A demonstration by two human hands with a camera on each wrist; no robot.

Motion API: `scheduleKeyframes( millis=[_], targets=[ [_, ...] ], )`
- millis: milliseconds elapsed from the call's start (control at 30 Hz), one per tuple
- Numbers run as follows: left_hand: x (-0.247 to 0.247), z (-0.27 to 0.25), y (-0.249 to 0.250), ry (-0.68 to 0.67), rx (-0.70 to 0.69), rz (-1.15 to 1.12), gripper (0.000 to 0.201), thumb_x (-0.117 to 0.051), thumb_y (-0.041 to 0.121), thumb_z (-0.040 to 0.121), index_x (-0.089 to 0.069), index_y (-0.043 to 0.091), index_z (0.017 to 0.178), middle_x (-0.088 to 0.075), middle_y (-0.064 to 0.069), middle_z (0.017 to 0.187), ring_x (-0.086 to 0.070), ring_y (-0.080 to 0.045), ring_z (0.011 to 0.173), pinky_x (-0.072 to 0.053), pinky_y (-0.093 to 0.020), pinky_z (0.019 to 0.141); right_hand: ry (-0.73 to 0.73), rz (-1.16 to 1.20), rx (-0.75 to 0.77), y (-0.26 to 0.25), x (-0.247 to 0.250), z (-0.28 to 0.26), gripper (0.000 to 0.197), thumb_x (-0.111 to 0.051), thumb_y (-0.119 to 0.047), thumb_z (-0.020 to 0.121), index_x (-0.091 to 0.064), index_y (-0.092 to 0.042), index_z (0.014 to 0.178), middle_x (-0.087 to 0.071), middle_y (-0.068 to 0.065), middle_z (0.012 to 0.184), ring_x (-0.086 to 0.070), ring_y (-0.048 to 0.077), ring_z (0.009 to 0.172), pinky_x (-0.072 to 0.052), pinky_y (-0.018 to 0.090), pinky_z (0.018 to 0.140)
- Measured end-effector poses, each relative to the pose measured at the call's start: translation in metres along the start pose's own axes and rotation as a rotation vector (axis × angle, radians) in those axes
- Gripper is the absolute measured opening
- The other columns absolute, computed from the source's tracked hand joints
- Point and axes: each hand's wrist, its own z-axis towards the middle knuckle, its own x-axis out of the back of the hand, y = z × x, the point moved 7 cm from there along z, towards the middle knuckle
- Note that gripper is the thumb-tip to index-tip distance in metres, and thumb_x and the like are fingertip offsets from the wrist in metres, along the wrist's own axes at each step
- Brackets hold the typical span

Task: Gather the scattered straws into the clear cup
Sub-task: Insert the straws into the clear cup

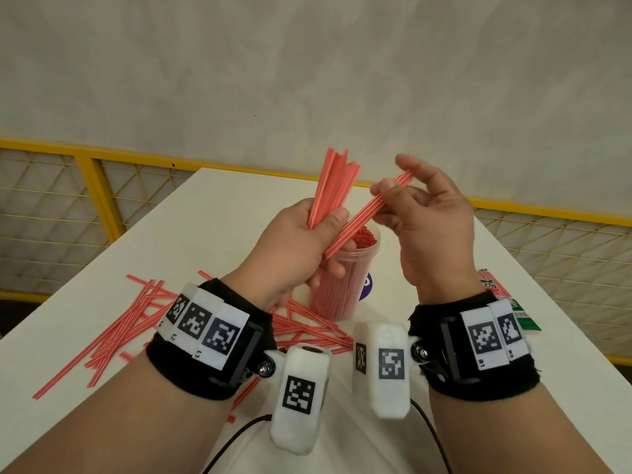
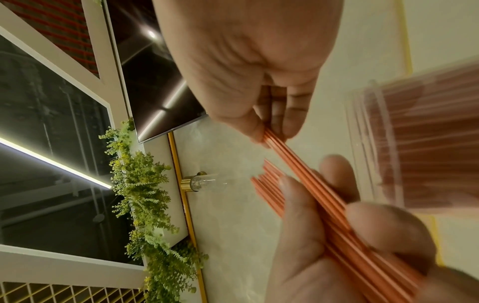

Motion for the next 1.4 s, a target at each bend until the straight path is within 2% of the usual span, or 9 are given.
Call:
scheduleKeyframes(
  millis=[167,333,433,500,800,1000,1167,1267,1400],
  targets=[
    [0.021,0.004,-0.001,0.205,-0.016,0.038,0.008,-0.049,0.036,0.100,-0.054,0.030,0.097,-0.069,0.005,0.088,-0.058,-0.008,0.045,-0.037,-0.019,0.035,0.157,-0.033,0.187,-0.011,0.020,0.004,0.030,-0.069,-0.008,0.086,-0.066,-0.030,0.107,-0.064,0.000,0.068,-0.063,0.014,0.071,-0.055,0.029,0.069],
    [0.019,0.005,-0.006,0.195,-0.007,0.056,0.010,-0.049,0.037,0.100,-0.055,0.030,0.095,-0.068,0.006,0.086,-0.049,-0.004,0.042,-0.036,-0.018,0.038,-0.004,-0.355,0.246,-0.002,0.002,0.001,0.037,-0.068,-0.008,0.087,-0.065,-0.039,0.108,-0.057,-0.005,0.073,-0.058,0.012,0.072,-0.054,0.033,0.078],
    [0.018,0.005,-0.005,0.185,-0.011,0.054,0.010,-0.049,0.037,0.099,-0.055,0.030,0.095,-0.068,0.005,0.085,-0.049,-0.004,0.043,-0.036,-0.019,0.038,-0.306,-0.799,0.113,0.021,-0.019,-0.003,0.024,-0.061,-0.020,0.093,-0.071,-0.032,0.111,-0.069,-0.009,0.110,-0.062,0.009,0.107,-0.044,0.020,0.091],
    [0.019,0.005,-0.005,0.186,-0.012,0.053,0.010,-0.049,0.037,0.099,-0.055,0.030,0.097,-0.068,0.005,0.085,-0.049,-0.004,0.043,-0.036,-0.018,0.038,-0.456,-0.973,0.059,0.032,-0.025,-0.007,0.025,-0.055,-0.024,0.096,-0.071,-0.025,0.115,-0.057,-0.006,0.136,-0.049,0.010,0.128,-0.036,0.023,0.103],
    [0.021,0.005,-0.005,0.192,0.001,0.041,0.011,-0.049,0.038,0.100,-0.055,0.030,0.098,-0.067,0.006,0.086,-0.049,-0.005,0.044,-0.036,-0.020,0.039,-0.331,-0.838,-0.089,0.032,-0.008,-0.003,0.016,-0.065,-0.021,0.082,-0.078,-0.031,0.078,-0.063,-0.012,0.127,-0.052,-0.005,0.108,-0.036,0.018,0.089],
    [0.023,0.006,-0.006,0.208,-0.004,0.040,0.010,-0.049,0.038,0.100,-0.055,0.031,0.097,-0.067,0.005,0.086,-0.049,-0.004,0.044,-0.036,-0.018,0.040,-0.475,-0.846,-0.075,0.034,-0.020,-0.009,0.023,-0.060,-0.021,0.086,-0.075,-0.038,0.083,-0.064,-0.018,0.124,-0.039,0.007,0.134,-0.027,0.023,0.110],
    [0.023,0.006,-0.006,0.219,-0.001,0.062,0.012,-0.049,0.038,0.099,-0.057,0.031,0.096,-0.066,0.008,0.080,-0.050,-0.002,0.046,-0.037,-0.017,0.041,-0.348,-0.800,-0.015,0.025,-0.014,-0.005,0.021,-0.061,-0.024,0.085,-0.076,-0.038,0.084,-0.067,-0.020,0.117,-0.045,0.002,0.129,-0.029,0.026,0.111],
    [0.023,0.006,-0.006,0.214,0.004,0.039,0.014,-0.052,0.036,0.099,-0.061,0.026,0.095,-0.065,0.010,0.068,-0.051,-0.003,0.047,-0.037,-0.018,0.039,-0.497,-0.840,-0.086,0.034,-0.021,-0.010,0.024,-0.058,-0.023,0.085,-0.076,-0.039,0.081,-0.064,-0.021,0.122,-0.038,0.006,0.135,-0.024,0.033,0.116],
    [0.016,0.003,-0.006,0.137,0.043,-0.067,0.016,-0.058,0.032,0.096,-0.066,0.018,0.098,-0.067,0.008,0.065,-0.054,-0.007,0.047,-0.036,-0.020,0.037,-0.339,-0.740,-0.008,0.024,-0.016,-0.006,0.017,-0.062,-0.030,0.089,-0.074,-0.035,0.101,-0.067,-0.019,0.115,-0.052,-0.002,0.121,-0.036,0.016,0.102]
  ],
)
